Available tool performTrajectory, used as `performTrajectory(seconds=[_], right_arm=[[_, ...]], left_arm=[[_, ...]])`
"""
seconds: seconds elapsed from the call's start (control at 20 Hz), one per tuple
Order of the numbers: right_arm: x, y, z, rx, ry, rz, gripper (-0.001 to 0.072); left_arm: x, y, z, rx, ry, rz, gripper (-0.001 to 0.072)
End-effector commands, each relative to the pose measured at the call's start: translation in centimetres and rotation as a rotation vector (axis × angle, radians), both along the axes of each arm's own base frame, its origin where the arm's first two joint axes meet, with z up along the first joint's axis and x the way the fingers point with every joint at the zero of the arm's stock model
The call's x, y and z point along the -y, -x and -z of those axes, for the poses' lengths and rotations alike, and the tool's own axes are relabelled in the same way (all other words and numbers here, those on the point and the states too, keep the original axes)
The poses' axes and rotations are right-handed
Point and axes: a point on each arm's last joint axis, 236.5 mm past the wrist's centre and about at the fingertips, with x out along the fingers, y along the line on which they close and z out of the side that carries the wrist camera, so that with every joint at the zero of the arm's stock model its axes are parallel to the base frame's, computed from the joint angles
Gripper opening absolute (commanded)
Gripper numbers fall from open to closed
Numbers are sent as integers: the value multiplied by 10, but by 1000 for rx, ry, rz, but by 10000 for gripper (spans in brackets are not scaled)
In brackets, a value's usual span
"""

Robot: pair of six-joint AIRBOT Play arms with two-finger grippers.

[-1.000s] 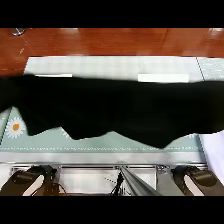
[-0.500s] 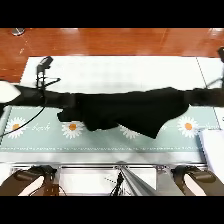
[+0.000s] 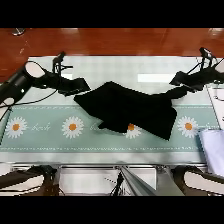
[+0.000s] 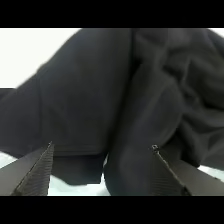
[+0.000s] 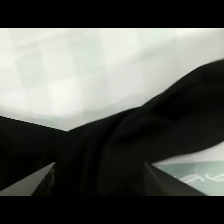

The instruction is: Fold the shirts.

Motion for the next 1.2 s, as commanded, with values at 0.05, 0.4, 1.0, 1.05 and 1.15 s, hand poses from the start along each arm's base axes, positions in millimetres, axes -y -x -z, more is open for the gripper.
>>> performTrajectory(seconds=[0.05,0.4,1.0,1.05,1.15], right_arm=[[56,13,-31,-15,-20,28,630],[103,118,29,-1,-107,391,619],[42,125,49,33,-287,324,618],[44,124,48,40,-281,329,619],[54,114,45,84,-262,363,618]], left_arm=[[-60,16,-30,-69,-11,-11,705],[6,114,28,-249,343,-40,705],[123,101,55,-184,628,-117,559],[128,98,54,-180,629,-103,200],[134,91,47,-165,644,-84,23]])
